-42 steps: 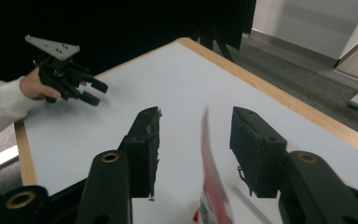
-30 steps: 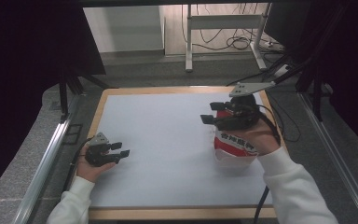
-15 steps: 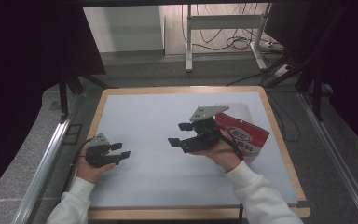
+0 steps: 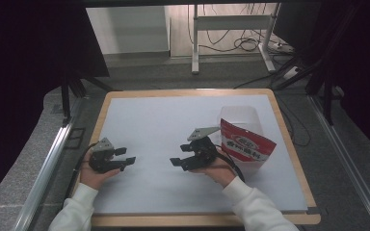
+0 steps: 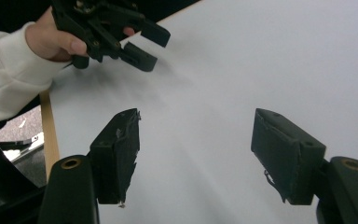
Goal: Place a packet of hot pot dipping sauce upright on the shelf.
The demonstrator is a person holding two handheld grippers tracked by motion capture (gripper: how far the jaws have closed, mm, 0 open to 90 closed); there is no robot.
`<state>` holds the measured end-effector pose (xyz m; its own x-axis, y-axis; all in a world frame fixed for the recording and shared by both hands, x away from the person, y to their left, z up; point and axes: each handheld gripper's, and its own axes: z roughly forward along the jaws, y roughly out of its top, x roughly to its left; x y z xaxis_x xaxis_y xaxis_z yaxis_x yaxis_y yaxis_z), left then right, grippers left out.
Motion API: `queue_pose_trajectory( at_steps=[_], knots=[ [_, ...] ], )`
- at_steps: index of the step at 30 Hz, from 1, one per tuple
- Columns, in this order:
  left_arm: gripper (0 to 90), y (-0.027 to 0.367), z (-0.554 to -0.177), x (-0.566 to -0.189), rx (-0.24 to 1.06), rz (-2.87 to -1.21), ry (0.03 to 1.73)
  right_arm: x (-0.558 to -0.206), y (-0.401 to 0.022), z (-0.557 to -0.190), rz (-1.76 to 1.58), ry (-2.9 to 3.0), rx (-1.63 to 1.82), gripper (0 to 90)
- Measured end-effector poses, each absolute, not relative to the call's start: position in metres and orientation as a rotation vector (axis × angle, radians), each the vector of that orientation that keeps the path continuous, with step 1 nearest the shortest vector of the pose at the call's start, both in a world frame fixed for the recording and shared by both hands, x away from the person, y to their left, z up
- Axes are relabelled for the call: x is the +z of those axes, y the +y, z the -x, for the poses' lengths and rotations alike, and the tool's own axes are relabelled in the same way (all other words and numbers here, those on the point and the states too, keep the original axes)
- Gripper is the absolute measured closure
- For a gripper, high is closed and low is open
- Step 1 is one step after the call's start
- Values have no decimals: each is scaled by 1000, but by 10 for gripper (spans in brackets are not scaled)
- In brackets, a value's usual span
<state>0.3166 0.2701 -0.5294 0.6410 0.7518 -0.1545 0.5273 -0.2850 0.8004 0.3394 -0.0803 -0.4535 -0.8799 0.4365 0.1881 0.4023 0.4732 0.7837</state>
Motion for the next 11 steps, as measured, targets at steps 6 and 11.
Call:
queue_pose_trajectory(
  at_steps=[6,11],
  knots=[
    [367,269,-317,-530,315,-1967,1001,-454,-82,-339,-750,2653,1409,320],
    [353,268,-317,-531,313,-1976,999,-457,-84,-340,-759,2644,1392,314]
  ],
)
